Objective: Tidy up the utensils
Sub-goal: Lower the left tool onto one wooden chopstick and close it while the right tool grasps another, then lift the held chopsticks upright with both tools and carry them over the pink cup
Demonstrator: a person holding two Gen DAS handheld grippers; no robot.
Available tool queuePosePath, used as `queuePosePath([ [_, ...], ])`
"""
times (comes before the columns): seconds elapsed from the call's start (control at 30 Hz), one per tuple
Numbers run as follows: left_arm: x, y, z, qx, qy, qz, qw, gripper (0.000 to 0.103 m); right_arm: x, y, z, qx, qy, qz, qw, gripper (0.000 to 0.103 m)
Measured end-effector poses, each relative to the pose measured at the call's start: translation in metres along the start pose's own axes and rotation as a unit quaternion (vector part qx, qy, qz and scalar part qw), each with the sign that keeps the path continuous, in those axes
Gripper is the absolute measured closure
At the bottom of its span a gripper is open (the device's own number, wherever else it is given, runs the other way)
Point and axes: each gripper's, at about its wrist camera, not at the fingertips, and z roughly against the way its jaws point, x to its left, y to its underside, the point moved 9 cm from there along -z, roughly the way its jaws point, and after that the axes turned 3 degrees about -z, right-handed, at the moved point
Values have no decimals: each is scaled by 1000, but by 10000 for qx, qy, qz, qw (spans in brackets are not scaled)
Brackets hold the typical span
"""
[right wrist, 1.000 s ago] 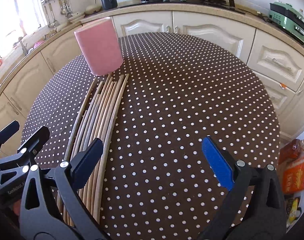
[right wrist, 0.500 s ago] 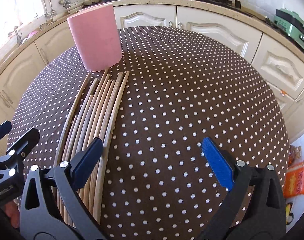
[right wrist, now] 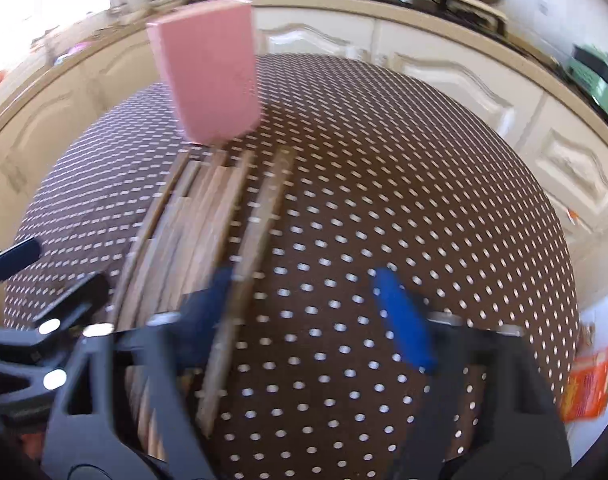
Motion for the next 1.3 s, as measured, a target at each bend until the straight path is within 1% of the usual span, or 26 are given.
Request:
queuePosePath([
  [0.03,-1,0,-3,67,-10,-16,10000,4,3,1,1,-28,-33,80,10000,67],
  [0.07,-1,2,-6,149,-61,-33,9999,4,3,0,2,-41,-61,131,9999,71],
  [0.1,-2,3,-10,257,-112,-35,9996,4,4,0,2,-52,-75,156,9998,72],
  [0.13,-3,2,-12,300,-40,9,9995,4,5,0,1,-52,-101,155,9998,77],
  [0.17,-3,1,-13,342,-22,48,9994,4,3,1,2,-60,-144,130,9998,85],
  [0.2,-2,-1,-16,401,-41,117,9991,4,1,2,2,-69,-144,102,9998,89],
  [0.23,0,-2,-18,426,-135,141,9989,4,-1,4,2,-75,-154,81,9998,92],
  [0.27,1,-4,-21,469,-305,121,9984,4,-3,7,4,-77,-235,55,9997,95],
  [0.3,2,-7,-23,466,-375,133,9981,4,-3,11,5,-80,-286,25,9996,96],
  [0.4,-1,-13,-31,500,-361,176,9979,5,-10,16,7,-71,-479,-180,9987,96],
  [0.43,-2,-17,-33,440,-379,183,9981,11,-11,17,8,-73,-495,-201,9985,96],
  [0.47,-1,-21,-32,339,-398,205,9984,22,-10,19,10,-78,-499,-191,9985,96],
  [0.5,1,-25,-28,177,-498,288,9982,58,-10,20,11,-79,-523,-165,9985,96],
  [0.53,4,-27,-28,152,-565,367,9976,81,-10,22,13,-78,-570,-173,9982,96],
  [0.6,5,-30,-28,169,-596,361,9974,93,-11,24,14,-74,-697,-295,9971,96],
  [0.67,3,-32,-29,174,-538,292,9980,95,-13,25,15,-71,-800,-397,9960,96],
  [0.73,0,-32,-28,204,-364,292,9987,96,-13,25,17,-78,-876,-428,9952,97],
  [0.77,2,-29,-25,210,-321,309,9988,96,-12,24,19,-121,-1023,-439,9937,97],
  [0.8,0,-29,-25,225,-284,295,9989,96,-14,24,21,-158,-1067,-456,9931,96],
  [0.9,1,-22,-22,243,-224,292,9990,96,-15,22,28,-316,-1099,-465,9923,96],
  [1.03,1,-14,-13,266,0,398,9989,96,-17,19,39,-470,-1228,-541,9898,96],
  [1.1,1,-16,-10,206,-14,405,9990,96,-20,16,44,-544,-1273,-594,9886,96],
  [1.23,-1,-25,4,-122,-66,365,9992,96,-22,10,56,-713,-1634,-746,9811,97],
  [1.3,0,-29,9,-200,-94,402,9989,96,-23,4,61,-855,-1691,-803,9786,97],
])
